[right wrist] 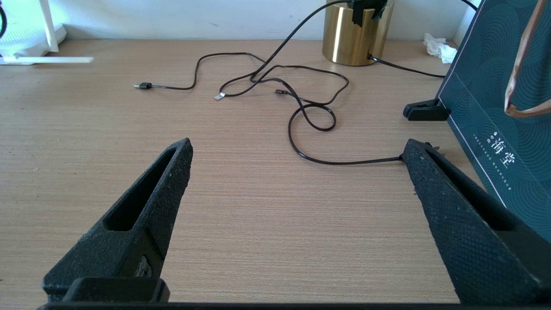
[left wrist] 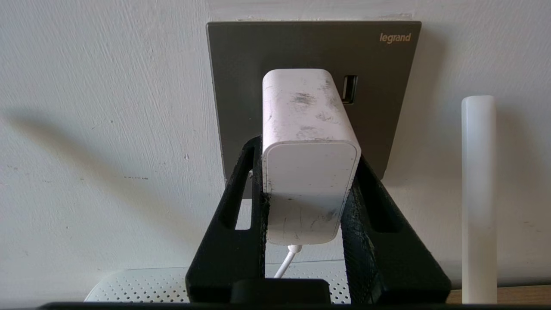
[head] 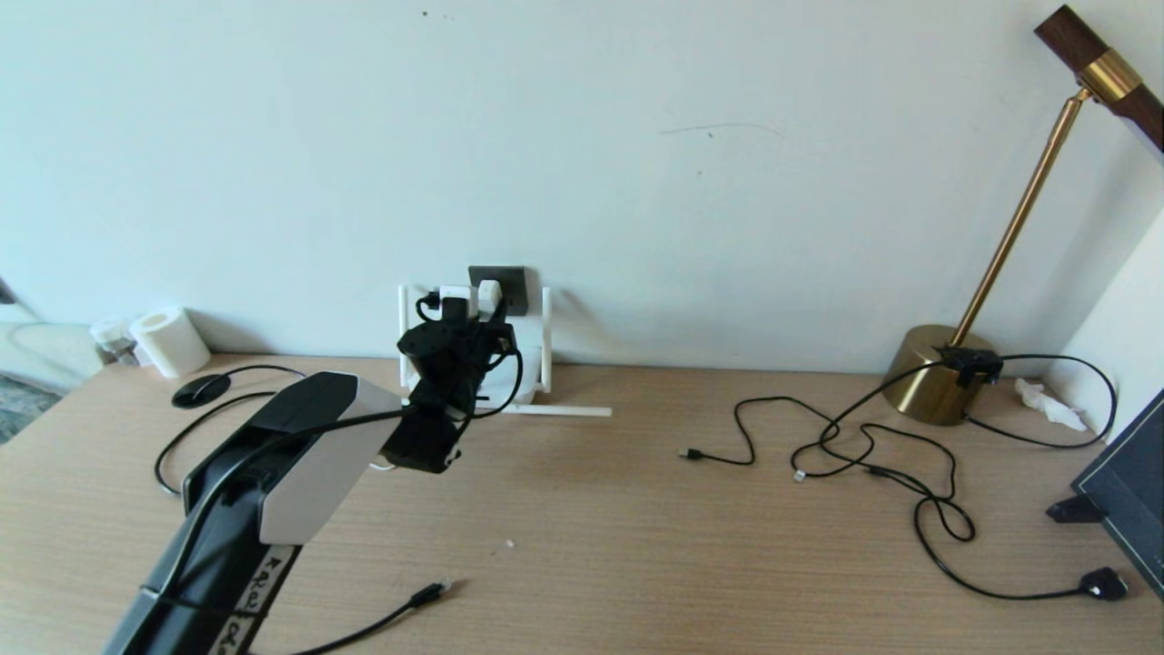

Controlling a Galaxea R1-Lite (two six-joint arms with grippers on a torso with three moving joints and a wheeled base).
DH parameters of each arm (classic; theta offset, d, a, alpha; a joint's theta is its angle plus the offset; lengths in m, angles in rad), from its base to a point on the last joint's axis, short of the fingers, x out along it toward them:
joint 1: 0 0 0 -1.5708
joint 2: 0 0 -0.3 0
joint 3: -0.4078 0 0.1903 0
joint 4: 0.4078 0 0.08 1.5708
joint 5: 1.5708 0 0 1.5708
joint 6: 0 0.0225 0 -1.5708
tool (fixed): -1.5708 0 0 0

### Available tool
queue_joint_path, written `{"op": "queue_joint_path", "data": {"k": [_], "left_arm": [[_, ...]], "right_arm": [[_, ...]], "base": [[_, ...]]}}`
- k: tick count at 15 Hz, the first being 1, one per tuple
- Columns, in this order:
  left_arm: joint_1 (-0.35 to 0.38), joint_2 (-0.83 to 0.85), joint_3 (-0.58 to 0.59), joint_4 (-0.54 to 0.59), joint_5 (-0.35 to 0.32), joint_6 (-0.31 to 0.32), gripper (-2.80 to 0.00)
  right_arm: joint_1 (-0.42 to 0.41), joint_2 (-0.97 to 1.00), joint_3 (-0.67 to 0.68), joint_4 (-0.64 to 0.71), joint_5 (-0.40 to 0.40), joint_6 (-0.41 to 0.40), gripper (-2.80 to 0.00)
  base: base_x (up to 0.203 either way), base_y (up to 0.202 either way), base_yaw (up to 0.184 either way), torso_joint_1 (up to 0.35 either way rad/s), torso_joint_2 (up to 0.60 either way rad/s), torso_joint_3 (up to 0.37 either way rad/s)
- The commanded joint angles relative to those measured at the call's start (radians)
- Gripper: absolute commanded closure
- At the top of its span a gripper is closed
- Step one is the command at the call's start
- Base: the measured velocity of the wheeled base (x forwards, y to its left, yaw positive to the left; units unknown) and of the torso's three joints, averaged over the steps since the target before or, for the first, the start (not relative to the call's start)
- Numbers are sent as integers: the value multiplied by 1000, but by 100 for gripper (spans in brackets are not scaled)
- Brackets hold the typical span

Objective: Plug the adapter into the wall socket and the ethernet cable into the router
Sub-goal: Plug plug into socket

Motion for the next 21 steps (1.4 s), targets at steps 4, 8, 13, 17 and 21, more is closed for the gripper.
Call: {"op": "queue_joint_path", "data": {"k": [4, 8, 13, 17, 21], "left_arm": [[0, -11, -1, 0, 1, 2, 0], [0, -20, -1, 2, 1, 2, 0], [0, -23, -1, 2, 1, 2, 0], [0, -25, -1, 5, 1, 2, 0], [0, -22, -12, 14, 1, 2, 0]], "right_arm": [[0, 0, 0, 0, 0, 0, -280], [0, 0, -1, 0, 0, -1, -280], [0, 0, 0, 0, -1, 1, -280], [0, 0, -1, 0, 0, 0, -280], [0, 0, 0, 0, 0, -1, -280]], "base": [[0, 0, 0, 0, 0, 0], [0, 0, 0, 0, 0, 0], [0, 0, 0, 0, 0, 0], [0, 0, 0, 0, 0, 0], [0, 0, 0, 0, 0, 0]]}}
